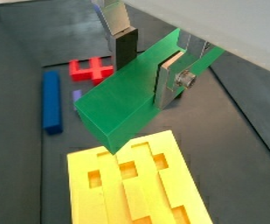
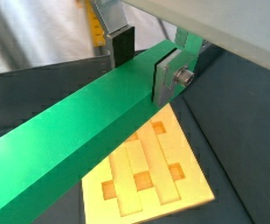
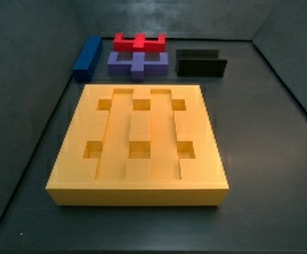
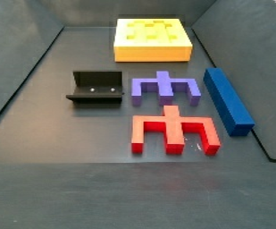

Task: Pick up the green object. Move up. Move to above the board. Insert the green object.
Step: Move to above the board.

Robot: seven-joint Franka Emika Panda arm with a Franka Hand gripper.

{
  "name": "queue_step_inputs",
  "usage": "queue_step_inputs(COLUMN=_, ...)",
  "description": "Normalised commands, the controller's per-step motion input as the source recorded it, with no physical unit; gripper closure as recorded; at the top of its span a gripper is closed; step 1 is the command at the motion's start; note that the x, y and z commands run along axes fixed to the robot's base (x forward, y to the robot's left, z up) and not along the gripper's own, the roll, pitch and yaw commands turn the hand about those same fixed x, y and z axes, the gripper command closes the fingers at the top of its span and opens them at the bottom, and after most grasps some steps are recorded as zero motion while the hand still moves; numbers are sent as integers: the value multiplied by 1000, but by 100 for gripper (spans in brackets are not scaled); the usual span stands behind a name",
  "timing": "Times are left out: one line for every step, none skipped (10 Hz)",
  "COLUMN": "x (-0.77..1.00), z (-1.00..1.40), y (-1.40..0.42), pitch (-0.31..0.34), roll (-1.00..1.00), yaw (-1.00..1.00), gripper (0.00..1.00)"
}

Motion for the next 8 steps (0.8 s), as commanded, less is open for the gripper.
queue_step_inputs(x=72, z=25, y=-83, pitch=63, roll=51, yaw=1000, gripper=100)
queue_step_inputs(x=71, z=14, y=-62, pitch=68, roll=54, yaw=1000, gripper=100)
queue_step_inputs(x=70, z=6, y=-43, pitch=79, roll=62, yaw=1000, gripper=100)
queue_step_inputs(x=70, z=7, y=-41, pitch=85, roll=67, yaw=1000, gripper=100)
queue_step_inputs(x=71, z=6, y=-38, pitch=93, roll=73, yaw=1000, gripper=100)
queue_step_inputs(x=70, z=8, y=-36, pitch=106, roll=84, yaw=1000, gripper=100)
queue_step_inputs(x=71, z=8, y=-35, pitch=119, roll=94, yaw=1000, gripper=100)
queue_step_inputs(x=71, z=11, y=-34, pitch=141, roll=113, yaw=1000, gripper=100)
